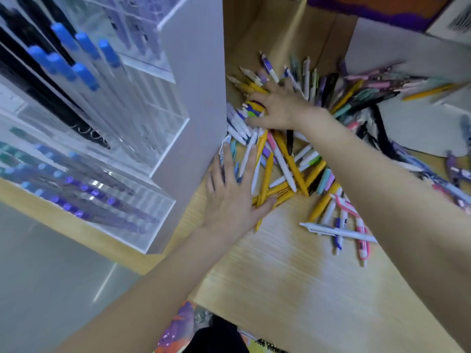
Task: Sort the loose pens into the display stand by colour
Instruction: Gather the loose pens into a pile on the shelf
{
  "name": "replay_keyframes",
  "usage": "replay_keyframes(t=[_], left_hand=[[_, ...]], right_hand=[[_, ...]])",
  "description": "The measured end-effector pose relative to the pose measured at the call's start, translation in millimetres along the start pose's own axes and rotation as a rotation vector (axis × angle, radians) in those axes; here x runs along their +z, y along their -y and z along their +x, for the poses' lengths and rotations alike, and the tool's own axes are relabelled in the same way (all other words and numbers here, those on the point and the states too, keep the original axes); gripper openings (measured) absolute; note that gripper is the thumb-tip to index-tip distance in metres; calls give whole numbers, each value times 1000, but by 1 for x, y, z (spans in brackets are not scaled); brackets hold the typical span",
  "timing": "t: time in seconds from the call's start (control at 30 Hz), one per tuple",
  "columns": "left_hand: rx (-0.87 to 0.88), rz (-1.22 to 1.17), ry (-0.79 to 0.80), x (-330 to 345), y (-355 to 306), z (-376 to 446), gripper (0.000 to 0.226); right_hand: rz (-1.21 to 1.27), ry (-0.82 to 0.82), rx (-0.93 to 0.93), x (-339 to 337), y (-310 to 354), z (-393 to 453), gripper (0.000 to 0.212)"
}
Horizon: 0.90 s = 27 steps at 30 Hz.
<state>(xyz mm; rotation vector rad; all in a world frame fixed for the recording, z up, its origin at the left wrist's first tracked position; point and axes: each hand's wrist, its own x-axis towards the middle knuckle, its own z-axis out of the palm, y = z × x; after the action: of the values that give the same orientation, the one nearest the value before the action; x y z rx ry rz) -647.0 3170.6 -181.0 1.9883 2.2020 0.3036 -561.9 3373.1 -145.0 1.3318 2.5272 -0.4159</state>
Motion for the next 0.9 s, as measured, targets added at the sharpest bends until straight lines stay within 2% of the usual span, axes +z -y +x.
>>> replay_keyframes(t=[0.17,0.27,0.33,0.4,0.47,0.53,0.6,0.63,0.8,0.87,0.9], left_hand=[[28,-25,-4,2,3,0,91],[30,12,20,0,2,2,94],[17,27,42,0,2,3,95],[7,30,75,-2,2,3,97],[3,23,170,1,2,3,102],[-6,-22,159,1,4,1,107],[-18,-70,121,-2,5,1,111],[-23,-75,132,-1,8,1,113],[-23,-98,139,2,8,1,115],[-24,-104,147,1,7,0,114],[-23,-103,160,0,7,0,113]], right_hand=[[-3,-147,-169,19,-17,-44,60],[30,-158,-269,20,-18,-72,65],[102,-168,-315,21,-19,-90,63],[290,-179,-373,13,-20,-101,51],[554,-198,-297,-2,-22,-98,42],[685,-332,-123,-16,-26,-71,43],[589,-427,-8,-25,-27,-31,39],[513,-423,24,-25,-28,-11,41],[240,-128,310,-11,-30,44,70],[160,-124,242,-6,-27,41,75],[133,-141,175,-3,-27,37,71]])
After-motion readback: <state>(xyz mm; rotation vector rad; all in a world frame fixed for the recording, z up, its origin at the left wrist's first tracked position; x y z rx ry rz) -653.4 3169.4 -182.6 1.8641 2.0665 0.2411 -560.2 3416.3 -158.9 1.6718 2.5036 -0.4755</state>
